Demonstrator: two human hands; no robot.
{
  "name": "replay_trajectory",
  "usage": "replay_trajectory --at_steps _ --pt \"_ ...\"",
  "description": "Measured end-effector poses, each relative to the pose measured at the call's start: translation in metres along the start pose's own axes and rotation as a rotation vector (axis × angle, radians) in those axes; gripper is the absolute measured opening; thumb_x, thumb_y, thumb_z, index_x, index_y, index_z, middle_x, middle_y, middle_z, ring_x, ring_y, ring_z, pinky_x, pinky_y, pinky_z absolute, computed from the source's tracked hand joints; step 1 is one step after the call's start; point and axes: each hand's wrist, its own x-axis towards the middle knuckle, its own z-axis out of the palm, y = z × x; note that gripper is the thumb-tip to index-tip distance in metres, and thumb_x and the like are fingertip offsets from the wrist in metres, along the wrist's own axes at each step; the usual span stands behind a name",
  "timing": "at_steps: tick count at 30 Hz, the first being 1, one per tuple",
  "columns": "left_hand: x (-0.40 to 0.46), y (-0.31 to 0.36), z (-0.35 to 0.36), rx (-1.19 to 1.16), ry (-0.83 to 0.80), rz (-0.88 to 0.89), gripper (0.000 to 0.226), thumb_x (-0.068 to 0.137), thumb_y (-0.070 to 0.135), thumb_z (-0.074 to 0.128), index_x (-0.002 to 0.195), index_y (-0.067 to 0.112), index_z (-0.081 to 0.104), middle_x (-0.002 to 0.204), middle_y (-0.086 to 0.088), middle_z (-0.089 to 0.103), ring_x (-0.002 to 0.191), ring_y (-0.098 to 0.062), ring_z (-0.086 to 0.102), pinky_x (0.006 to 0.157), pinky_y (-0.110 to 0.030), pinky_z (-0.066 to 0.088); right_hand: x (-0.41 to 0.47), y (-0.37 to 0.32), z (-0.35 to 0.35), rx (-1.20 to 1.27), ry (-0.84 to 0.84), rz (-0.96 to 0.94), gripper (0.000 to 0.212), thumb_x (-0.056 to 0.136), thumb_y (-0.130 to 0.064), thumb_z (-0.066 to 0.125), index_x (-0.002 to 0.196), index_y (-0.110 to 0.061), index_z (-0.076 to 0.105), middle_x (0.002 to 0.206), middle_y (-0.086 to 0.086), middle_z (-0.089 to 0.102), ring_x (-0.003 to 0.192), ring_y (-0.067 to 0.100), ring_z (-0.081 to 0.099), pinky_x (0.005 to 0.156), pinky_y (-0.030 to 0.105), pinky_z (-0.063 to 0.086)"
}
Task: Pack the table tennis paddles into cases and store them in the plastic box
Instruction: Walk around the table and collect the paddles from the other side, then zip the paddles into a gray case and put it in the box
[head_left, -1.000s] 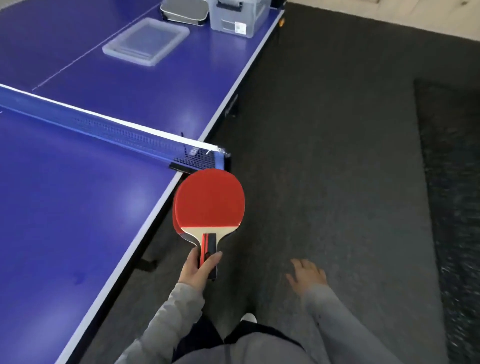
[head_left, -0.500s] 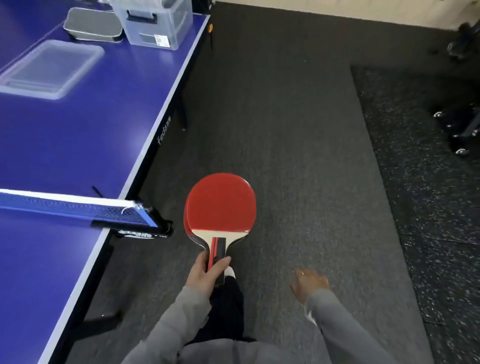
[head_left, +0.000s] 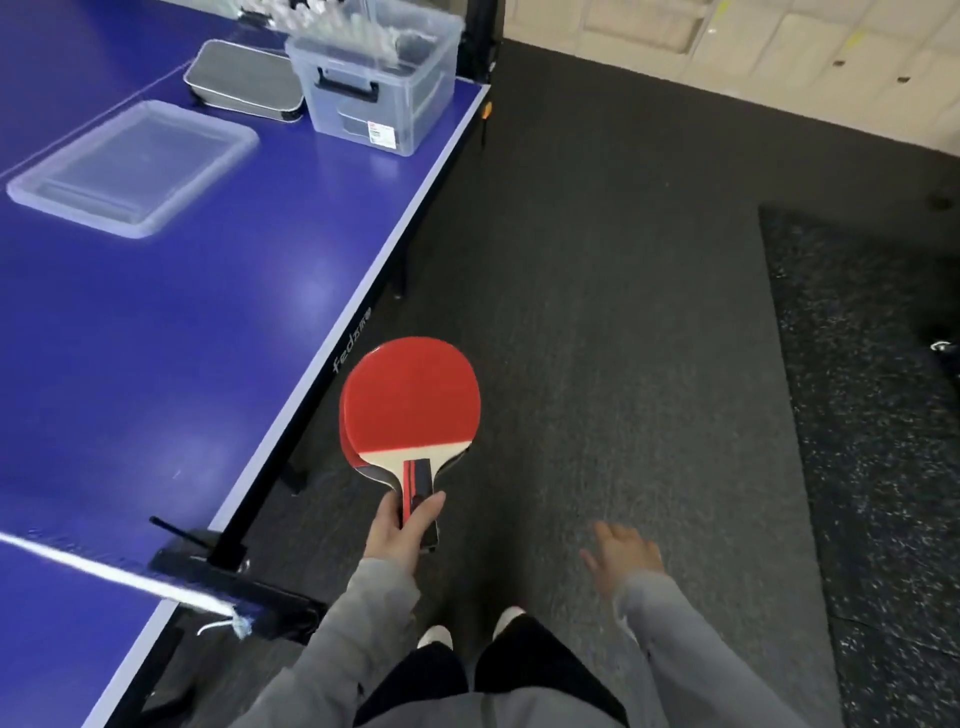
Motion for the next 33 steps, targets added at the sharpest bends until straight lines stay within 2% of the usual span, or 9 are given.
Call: replay_trajectory --at_steps 3,7,10,15,18,20,22,26,33 --pt "0.026 0.012 0.003 -0.073 0.12 0.0 0.02 0.079 0.02 0.072 0.093 0.012 0.059 0.077 -0.006 0.057 0.076 -0.022 0.055 0.068 -0.031 0.044 0.041 -0.013 -0.034 -0.03 0.0 -0.064 0.053 0.098 -0.043 0.035 0.146 -0.023 0.024 0.148 0.003 0.035 0.139 0.022 0.028 0.111 0.04 0.025" --pt "0.059 0.029 0.007 -0.185 0.256 -0.01 0.016 0.085 0.019 0.067 0.093 0.008 0.058 0.082 -0.011 0.052 0.077 -0.024 0.052 0.07 -0.035 0.042 0.104 -0.036 -0.079 -0.11 0.004 -0.185 0.053 0.098 -0.044 0.034 0.147 -0.025 0.023 0.149 0.001 0.034 0.139 0.021 0.028 0.111 0.039 0.025" --pt "0.079 0.045 0.012 -0.236 0.359 0.024 0.033 0.078 0.022 0.072 0.097 0.0 0.055 0.08 -0.012 0.049 0.076 -0.024 0.05 0.07 -0.035 0.043 0.151 -0.055 -0.115 -0.168 -0.003 -0.296 0.053 0.098 -0.044 0.034 0.146 -0.025 0.023 0.148 0.002 0.035 0.138 0.022 0.029 0.111 0.04 0.025" --pt "0.101 0.068 0.016 -0.399 0.565 0.061 0.019 0.086 0.019 0.064 0.098 0.005 0.06 0.083 -0.014 0.058 0.078 -0.026 0.056 0.071 -0.036 0.045 0.211 -0.099 -0.173 -0.27 0.033 -0.49 0.055 0.098 -0.043 0.035 0.147 -0.025 0.022 0.152 0.0 0.029 0.141 0.021 0.025 0.113 0.042 0.025" --pt "0.107 0.078 0.01 -0.43 0.68 0.116 0.016 0.089 0.02 0.062 0.1 0.01 0.057 0.09 -0.009 0.061 0.079 -0.022 0.058 0.069 -0.032 0.046 0.229 -0.134 -0.197 -0.324 0.05 -0.594 0.056 0.098 -0.042 0.036 0.148 -0.024 0.021 0.156 0.0 0.022 0.143 0.021 0.022 0.114 0.042 0.024" --pt "0.112 0.08 -0.001 -0.442 0.743 0.127 0.018 0.089 0.023 0.062 0.102 0.012 0.055 0.092 -0.005 0.06 0.08 -0.017 0.058 0.066 -0.029 0.045 0.237 -0.16 -0.206 -0.355 0.066 -0.67 0.056 0.098 -0.041 0.037 0.148 -0.024 0.021 0.156 0.001 0.021 0.143 0.021 0.022 0.114 0.041 0.025" --pt "0.118 0.082 -0.014 -0.48 0.798 0.113 0.013 0.088 0.024 0.062 0.095 0.015 0.057 0.088 -0.005 0.06 0.076 -0.018 0.057 0.065 -0.029 0.045 0.243 -0.188 -0.213 -0.39 0.078 -0.749 0.056 0.098 -0.042 0.036 0.149 -0.023 0.019 0.156 0.001 0.02 0.143 0.02 0.02 0.113 0.039 0.026" --pt "0.135 0.085 -0.048 -0.624 0.903 0.05 0.016 0.084 0.026 0.066 0.077 0.017 0.055 0.059 0.001 0.052 0.05 -0.015 0.049 0.048 -0.023 0.04 0.249 -0.248 -0.22 -0.43 0.071 -0.861 0.058 0.098 -0.041 0.039 0.149 -0.023 0.019 0.157 0.001 0.018 0.144 0.019 0.017 0.113 0.039 0.025" --pt "0.176 0.095 -0.128 -0.679 1.052 0.072 0.02 0.087 0.019 0.063 0.074 0.016 0.048 0.061 -0.002 0.04 0.048 -0.014 0.038 0.041 -0.018 0.033 0.252 -0.355 -0.227 -0.479 0.116 -1.019 0.059 0.098 -0.041 0.039 0.149 -0.022 0.018 0.157 0.001 0.019 0.145 0.018 0.016 0.111 0.037 0.028"
